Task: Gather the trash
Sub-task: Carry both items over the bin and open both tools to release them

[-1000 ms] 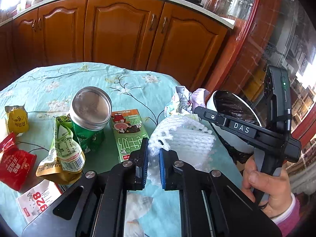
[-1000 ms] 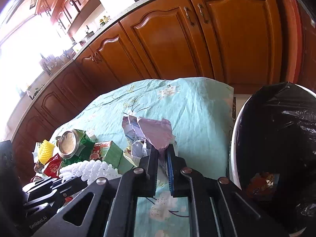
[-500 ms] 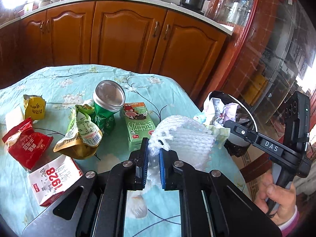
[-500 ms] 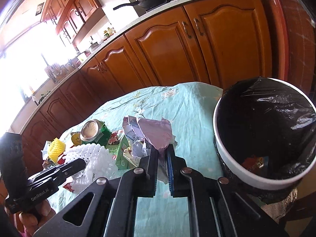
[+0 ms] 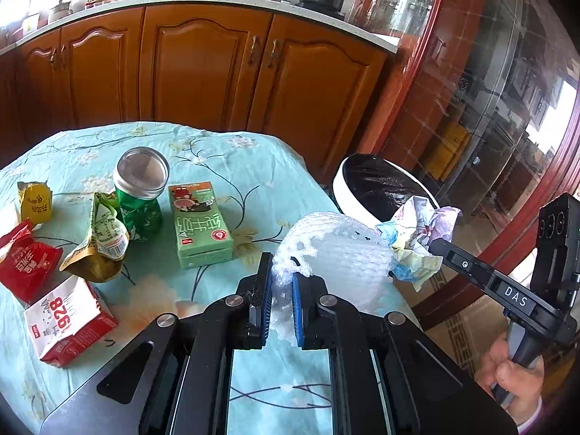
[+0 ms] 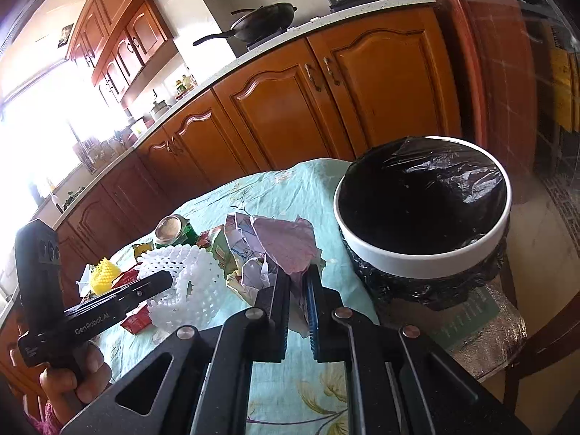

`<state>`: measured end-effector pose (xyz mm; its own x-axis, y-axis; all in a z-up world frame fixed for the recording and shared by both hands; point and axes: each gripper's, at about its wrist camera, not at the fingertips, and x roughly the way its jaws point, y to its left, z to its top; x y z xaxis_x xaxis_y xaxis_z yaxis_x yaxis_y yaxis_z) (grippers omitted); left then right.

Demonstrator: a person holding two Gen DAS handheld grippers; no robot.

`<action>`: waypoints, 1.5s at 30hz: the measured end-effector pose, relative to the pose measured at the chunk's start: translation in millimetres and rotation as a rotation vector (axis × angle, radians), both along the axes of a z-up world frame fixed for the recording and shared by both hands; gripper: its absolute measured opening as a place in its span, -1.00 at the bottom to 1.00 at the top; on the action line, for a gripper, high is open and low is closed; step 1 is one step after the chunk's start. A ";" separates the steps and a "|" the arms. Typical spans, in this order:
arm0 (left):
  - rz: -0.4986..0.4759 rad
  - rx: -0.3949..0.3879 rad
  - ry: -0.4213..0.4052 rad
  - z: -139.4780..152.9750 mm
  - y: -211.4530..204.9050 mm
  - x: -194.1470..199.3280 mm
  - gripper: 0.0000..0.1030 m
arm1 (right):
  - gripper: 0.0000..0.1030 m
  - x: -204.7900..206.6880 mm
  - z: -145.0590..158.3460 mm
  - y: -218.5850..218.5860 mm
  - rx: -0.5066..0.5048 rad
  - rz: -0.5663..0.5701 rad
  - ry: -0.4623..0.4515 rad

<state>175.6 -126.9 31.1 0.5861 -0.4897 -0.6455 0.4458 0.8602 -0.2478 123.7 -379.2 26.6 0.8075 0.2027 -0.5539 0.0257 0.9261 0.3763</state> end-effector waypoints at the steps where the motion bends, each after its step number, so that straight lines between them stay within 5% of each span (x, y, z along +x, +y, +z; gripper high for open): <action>1: -0.005 0.000 -0.003 1.1 -2.9 -0.6 -0.84 | -0.84 -1.7 0.8 -2.2 -0.001 -0.006 -0.001; 22: -0.105 0.041 -0.036 20.5 -83.2 24.5 -0.84 | -0.83 -12.6 11.2 -60.4 -0.022 -0.148 -0.023; 45: -0.158 0.114 0.013 13.8 -177.8 86.1 -0.84 | -0.81 37.4 14.4 -123.9 -0.084 -0.214 0.051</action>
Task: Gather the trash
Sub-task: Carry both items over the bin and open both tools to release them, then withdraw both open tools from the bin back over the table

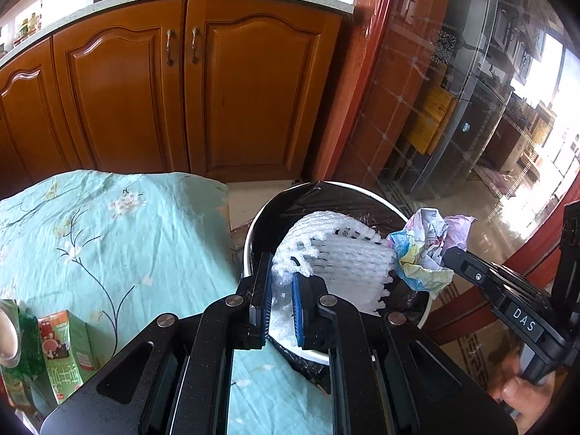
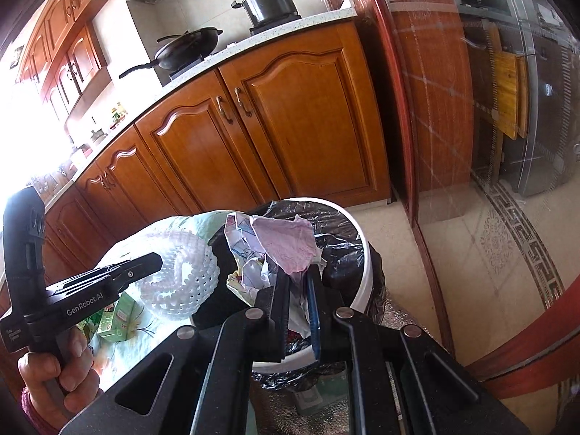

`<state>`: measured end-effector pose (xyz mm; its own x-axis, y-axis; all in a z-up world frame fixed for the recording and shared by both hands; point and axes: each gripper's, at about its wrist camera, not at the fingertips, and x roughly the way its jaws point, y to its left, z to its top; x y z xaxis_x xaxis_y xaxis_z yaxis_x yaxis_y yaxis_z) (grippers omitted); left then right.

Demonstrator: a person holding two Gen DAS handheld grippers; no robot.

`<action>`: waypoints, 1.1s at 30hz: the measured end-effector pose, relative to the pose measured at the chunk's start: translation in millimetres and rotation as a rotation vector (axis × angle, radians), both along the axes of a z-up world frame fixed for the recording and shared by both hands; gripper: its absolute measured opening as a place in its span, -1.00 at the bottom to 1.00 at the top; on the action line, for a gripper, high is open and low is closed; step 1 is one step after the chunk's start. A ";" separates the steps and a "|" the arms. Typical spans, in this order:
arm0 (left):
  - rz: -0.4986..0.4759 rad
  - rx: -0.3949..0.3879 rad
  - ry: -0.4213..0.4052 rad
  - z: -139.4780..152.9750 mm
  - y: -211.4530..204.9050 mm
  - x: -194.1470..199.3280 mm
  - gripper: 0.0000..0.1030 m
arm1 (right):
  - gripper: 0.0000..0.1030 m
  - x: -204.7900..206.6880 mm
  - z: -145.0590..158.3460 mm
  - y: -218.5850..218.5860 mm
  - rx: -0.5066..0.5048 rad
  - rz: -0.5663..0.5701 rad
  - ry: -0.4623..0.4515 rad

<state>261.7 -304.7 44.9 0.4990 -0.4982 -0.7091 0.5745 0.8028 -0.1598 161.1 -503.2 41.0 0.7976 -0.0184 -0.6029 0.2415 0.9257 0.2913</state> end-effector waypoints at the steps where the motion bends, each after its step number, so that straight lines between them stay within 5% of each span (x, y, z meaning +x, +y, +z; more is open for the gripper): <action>1: -0.001 0.006 0.002 -1.3 -2.7 1.8 -0.84 | -0.81 2.5 -0.5 -1.1 -0.003 0.002 0.007; 10: -0.005 0.054 0.026 -15.7 -22.1 8.6 -0.83 | -0.78 18.4 -12.4 -7.9 -0.013 0.015 0.061; 14: -0.005 0.084 0.028 -20.9 -30.3 10.1 -0.55 | -0.75 23.7 -17.9 -9.5 -0.007 0.011 0.079; 20: -0.006 0.054 0.043 -23.1 -26.1 8.6 -0.19 | -0.32 24.6 -23.6 -16.0 0.020 0.010 0.083; 27: 0.003 0.016 0.054 -21.6 -10.8 0.8 -0.15 | -0.30 15.1 -22.8 -13.9 0.040 0.007 0.048; 31: 0.030 -0.027 0.062 -21.0 12.0 -9.3 -0.13 | -0.02 5.3 -21.7 -8.6 0.057 0.008 0.019; 33: 0.054 -0.051 0.044 -20.0 25.6 -16.4 0.05 | 0.26 0.6 -21.3 -3.8 0.070 0.011 0.002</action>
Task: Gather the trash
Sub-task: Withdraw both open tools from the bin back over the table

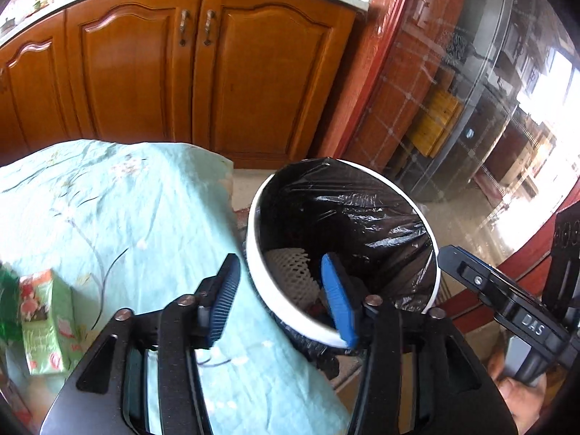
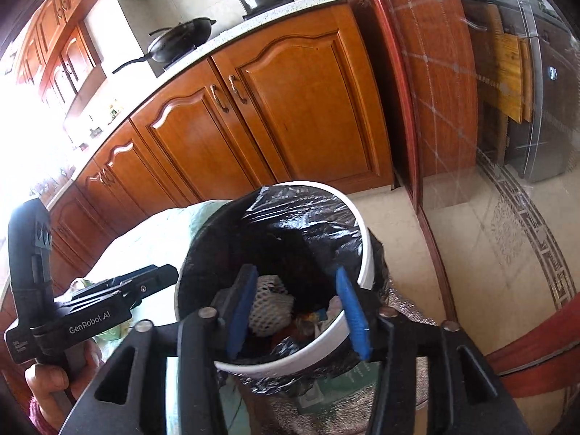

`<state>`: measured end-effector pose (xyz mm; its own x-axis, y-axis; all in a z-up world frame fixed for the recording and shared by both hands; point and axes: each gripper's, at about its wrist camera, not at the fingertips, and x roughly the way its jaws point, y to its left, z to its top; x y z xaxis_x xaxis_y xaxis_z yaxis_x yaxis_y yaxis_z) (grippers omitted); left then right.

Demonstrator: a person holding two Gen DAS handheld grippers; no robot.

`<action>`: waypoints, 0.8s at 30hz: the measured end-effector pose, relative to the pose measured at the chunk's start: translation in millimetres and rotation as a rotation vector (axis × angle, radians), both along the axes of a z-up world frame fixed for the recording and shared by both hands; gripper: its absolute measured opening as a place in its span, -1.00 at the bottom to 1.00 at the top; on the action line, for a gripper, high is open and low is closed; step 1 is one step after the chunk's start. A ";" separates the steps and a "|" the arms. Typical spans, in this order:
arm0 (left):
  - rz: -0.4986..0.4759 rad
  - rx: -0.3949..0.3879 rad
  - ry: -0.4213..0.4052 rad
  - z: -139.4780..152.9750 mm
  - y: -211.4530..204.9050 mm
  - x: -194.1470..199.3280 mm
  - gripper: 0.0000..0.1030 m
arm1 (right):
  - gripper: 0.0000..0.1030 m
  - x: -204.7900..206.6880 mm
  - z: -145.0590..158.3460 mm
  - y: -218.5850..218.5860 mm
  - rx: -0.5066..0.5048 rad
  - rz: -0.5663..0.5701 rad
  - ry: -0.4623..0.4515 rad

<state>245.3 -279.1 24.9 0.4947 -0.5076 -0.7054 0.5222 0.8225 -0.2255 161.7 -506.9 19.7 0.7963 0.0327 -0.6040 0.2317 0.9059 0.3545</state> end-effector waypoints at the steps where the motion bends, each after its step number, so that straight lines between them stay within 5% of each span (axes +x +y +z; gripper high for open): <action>1: 0.016 -0.008 -0.013 0.3 8.2 -4.9 0.17 | 0.53 -3.8 -0.3 3.5 0.010 0.007 -0.016; 3: 0.044 -0.017 -0.032 -0.1 23.2 -14.9 0.23 | 0.76 -11.8 -1.2 9.5 0.020 0.008 -0.049; 24: 0.208 -0.040 -0.042 -17.7 157.1 -88.0 0.34 | 0.78 -62.6 -7.4 99.5 0.090 0.086 -0.099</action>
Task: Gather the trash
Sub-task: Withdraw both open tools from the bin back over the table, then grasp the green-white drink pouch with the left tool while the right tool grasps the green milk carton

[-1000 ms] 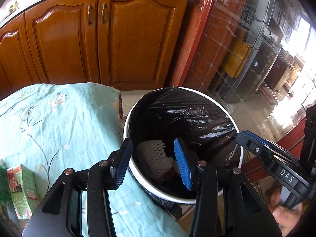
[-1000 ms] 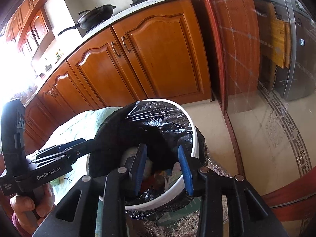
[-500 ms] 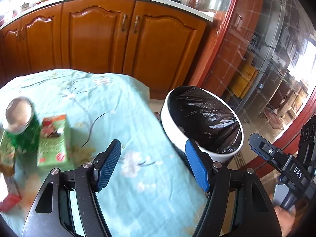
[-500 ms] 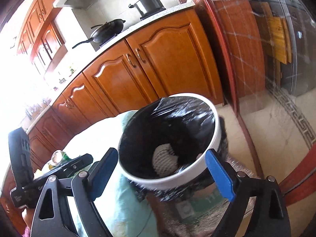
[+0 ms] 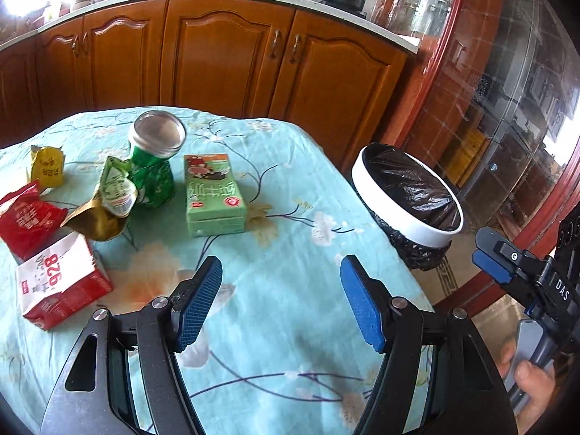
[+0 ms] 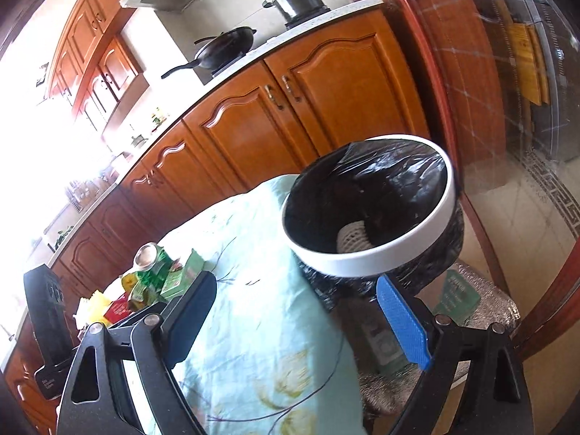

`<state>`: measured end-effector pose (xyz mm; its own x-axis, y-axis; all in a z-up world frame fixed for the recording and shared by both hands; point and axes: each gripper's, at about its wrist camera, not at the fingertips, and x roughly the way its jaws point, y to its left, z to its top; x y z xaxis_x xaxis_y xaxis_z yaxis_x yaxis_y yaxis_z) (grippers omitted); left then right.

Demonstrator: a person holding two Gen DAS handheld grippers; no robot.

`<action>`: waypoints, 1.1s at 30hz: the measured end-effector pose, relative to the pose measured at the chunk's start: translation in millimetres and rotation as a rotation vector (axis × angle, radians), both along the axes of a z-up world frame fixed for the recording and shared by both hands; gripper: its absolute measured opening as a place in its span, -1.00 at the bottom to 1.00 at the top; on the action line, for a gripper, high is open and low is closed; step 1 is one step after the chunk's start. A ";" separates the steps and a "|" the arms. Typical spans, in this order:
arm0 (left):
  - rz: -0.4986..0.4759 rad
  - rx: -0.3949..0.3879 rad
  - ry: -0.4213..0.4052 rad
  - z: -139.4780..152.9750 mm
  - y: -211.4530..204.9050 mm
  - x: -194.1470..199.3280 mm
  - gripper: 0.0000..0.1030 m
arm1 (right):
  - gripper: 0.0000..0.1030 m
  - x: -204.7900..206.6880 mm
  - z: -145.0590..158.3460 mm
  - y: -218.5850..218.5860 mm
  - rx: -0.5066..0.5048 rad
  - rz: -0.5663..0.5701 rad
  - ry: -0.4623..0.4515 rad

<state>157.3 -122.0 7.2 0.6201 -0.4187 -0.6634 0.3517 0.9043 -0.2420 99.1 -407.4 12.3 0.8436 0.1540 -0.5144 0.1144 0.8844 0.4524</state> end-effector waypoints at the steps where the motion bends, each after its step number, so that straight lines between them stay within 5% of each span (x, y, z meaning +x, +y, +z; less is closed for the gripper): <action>1: 0.009 -0.001 0.002 -0.9 6.1 -1.1 0.34 | 0.78 -0.1 0.2 3.0 0.000 0.006 0.002; 33: 0.248 -0.053 0.046 7.4 133.4 5.0 0.34 | 0.78 48.4 -0.3 125.6 -0.054 0.267 0.064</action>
